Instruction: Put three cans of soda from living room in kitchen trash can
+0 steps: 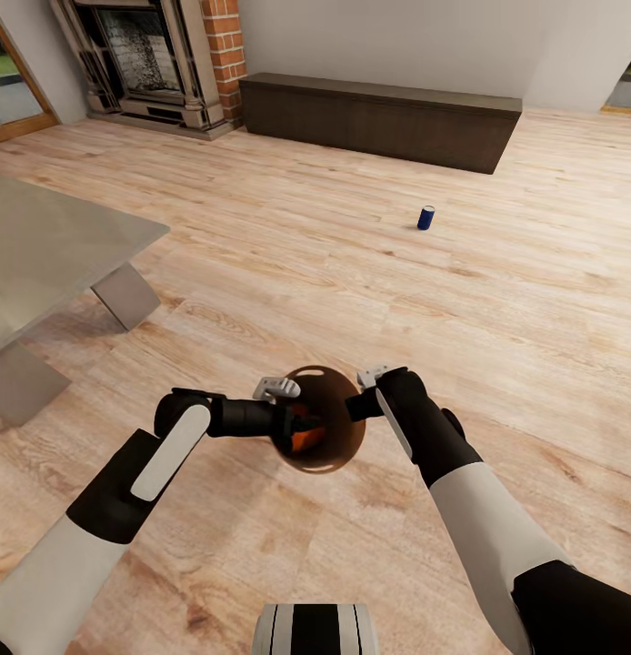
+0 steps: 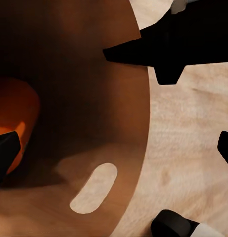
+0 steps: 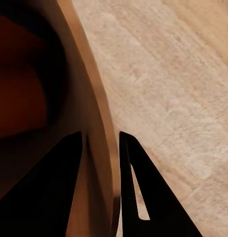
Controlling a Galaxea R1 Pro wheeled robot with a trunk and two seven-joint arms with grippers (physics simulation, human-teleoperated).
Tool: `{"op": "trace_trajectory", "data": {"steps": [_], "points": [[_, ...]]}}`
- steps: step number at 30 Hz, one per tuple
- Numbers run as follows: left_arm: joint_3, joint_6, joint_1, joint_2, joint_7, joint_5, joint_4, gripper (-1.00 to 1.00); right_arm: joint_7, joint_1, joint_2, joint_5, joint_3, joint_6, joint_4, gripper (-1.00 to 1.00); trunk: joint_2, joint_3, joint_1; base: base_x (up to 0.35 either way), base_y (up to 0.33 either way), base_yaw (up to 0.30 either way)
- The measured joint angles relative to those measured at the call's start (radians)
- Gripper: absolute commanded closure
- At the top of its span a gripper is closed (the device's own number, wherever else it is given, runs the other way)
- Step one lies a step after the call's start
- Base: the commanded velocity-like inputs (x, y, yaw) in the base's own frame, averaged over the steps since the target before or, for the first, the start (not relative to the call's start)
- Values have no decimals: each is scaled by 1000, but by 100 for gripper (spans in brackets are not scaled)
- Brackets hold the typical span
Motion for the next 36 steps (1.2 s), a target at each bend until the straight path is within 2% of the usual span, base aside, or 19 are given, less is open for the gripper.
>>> {"op": "trace_trajectory", "data": {"steps": [4,5,7,9,11,13,14,15,16,17,19,21,23,25,28,31,32,34,36], "points": [[7,0,0,5,-23,-12,-10,-100,0,0,-1,4,0,0,-14,100,0,0,0,0,0,0],[11,0,0,14,-40,-21,-21,-100,0,0,-2,6,0,0,-22,100,0,0,0,0,0,0],[14,0,0,32,-63,-13,-35,-100,-1,0,-2,9,0,-1,-36,100,0,0,0,0,0,0],[15,0,1,68,-103,-1,-59,-100,0,0,-3,4,0,0,-45,100,0,0,0,0,0,0],[20,0,1,119,-168,8,-85,-100,1,0,-4,0,-1,0,-54,100,0,0,0,0,0,0],[31,0,2,150,-208,13,-97,-100,0,0,-4,5,-2,0,-66,100,0,0,0,0,0,0],[55,0,5,177,-248,-35,-105,-100,0,0,-5,7,-2,0,-65,100,0,0,0,0,0,0],[94,0,9,200,-305,-52,-111,-100,1,0,-6,2,-2,0,-63,100,0,0,0,0,0,0],[120,0,10,210,-339,-52,-113,-100,2,0,-7,-6,-3,0,-63,100,0,0,0,0,0,0],[170,0,12,231,-404,-54,-116,-100,3,0,-8,-13,-3,1,-62,100,0,0,0,0,0,0],[224,0,15,258,-471,-54,-118,-100,3,0,-8,-17,-3,1,-61,100,0,0,0,0,0,0],[319,-1,28,316,-597,-58,-118,-100,2,0,-9,-11,-3,1,-60,100,0,0,0,0,0,0],[389,-1,60,355,-663,-60,-116,-100,1,0,-11,-5,-4,0,-60,100,0,0,0,0,0,0],[425,0,83,370,-684,-72,-112,-100,2,0,-11,-6,-4,0,-60,100,0,0,0,0,0,0],[456,-49,113,379,-699,-131,-92,-100,2,1,-12,-13,-4,1,-60,100,0,0,0,0,0,0],[476,-179,139,373,-711,-337,10,-100,3,4,-17,-16,-6,1,-60,100,0,0,0,0,0,0],[479,-257,144,354,-713,-408,105,-100,4,5,-21,-20,-8,1,-61,100,0,0,0,0,0,0],[480,-323,146,338,-713,-434,186,-100,4,6,-26,-16,-10,0,-62,100,0,0,0,0,0,0],[481,-420,148,323,-710,-459,283,-100,7,7,-41,-20,-12,1,-65,100,0,0,0,0,0,0]]}}
